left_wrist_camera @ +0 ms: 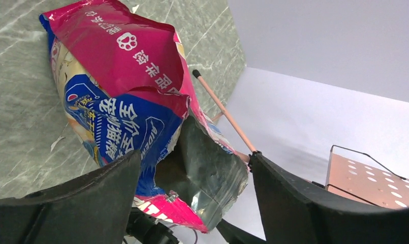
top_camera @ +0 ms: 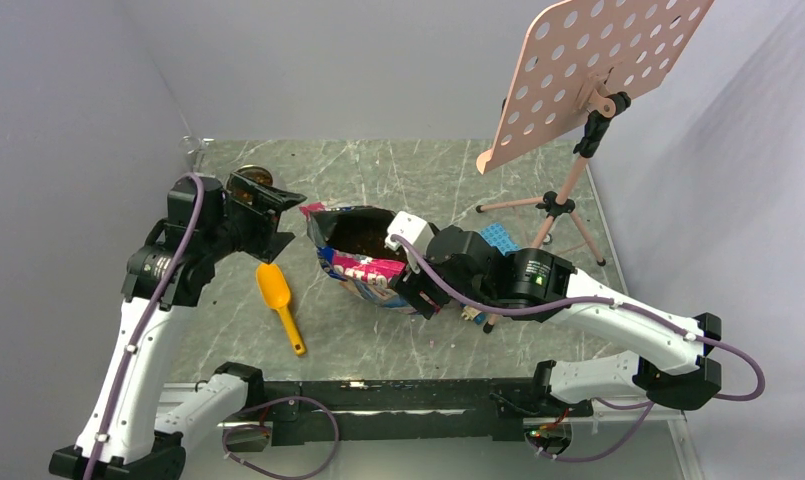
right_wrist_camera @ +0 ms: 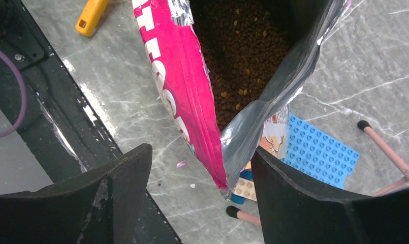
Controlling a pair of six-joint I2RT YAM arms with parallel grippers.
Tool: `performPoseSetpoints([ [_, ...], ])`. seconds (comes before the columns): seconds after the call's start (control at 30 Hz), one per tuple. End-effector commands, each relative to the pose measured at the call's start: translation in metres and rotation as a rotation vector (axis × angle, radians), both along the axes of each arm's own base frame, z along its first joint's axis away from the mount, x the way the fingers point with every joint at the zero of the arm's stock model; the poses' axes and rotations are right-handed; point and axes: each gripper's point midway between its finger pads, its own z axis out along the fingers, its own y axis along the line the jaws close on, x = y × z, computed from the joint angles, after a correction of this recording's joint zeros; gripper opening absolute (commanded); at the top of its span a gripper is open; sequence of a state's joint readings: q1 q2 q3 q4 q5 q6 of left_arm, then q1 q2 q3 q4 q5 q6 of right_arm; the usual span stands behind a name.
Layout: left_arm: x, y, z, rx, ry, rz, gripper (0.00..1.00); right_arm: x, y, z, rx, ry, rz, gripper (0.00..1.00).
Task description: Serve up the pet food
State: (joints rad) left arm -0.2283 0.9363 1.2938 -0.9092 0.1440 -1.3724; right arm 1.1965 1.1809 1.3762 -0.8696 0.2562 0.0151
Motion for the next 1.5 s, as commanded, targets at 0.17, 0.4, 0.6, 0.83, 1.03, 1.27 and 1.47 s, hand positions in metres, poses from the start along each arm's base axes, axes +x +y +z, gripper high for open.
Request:
performPoseSetpoints([
  [0.17,0.020,-0.004,-0.015,-0.099,0.269,0.132,0.83,0.006,0.001,0.008,-0.022,-0.066,0.035,0.53],
  [0.4,0.029,-0.009,-0.032,-0.074,0.390,0.137,0.78,0.007,0.001,0.010,-0.029,-0.075,0.043,0.34],
  [0.6,0.034,-0.025,-0.029,-0.104,0.341,0.089,0.63,0.010,0.000,0.006,-0.057,-0.082,0.027,0.18],
  [0.83,0.041,-0.033,-0.022,-0.159,0.234,0.070,0.00,0.014,-0.012,0.018,-0.043,-0.108,-0.018,0.00],
  [1.03,0.048,0.003,-0.007,-0.148,0.319,0.159,0.00,0.019,-0.052,0.015,-0.060,-0.157,-0.145,0.00],
  [1.27,0.057,0.028,-0.003,-0.135,0.335,0.196,0.00,0.008,-0.078,0.022,0.051,-0.191,-0.147,0.00],
  [1.47,0.048,0.024,-0.010,-0.151,0.337,0.176,0.00,0.012,-0.055,0.028,0.038,-0.178,-0.110,0.00],
])
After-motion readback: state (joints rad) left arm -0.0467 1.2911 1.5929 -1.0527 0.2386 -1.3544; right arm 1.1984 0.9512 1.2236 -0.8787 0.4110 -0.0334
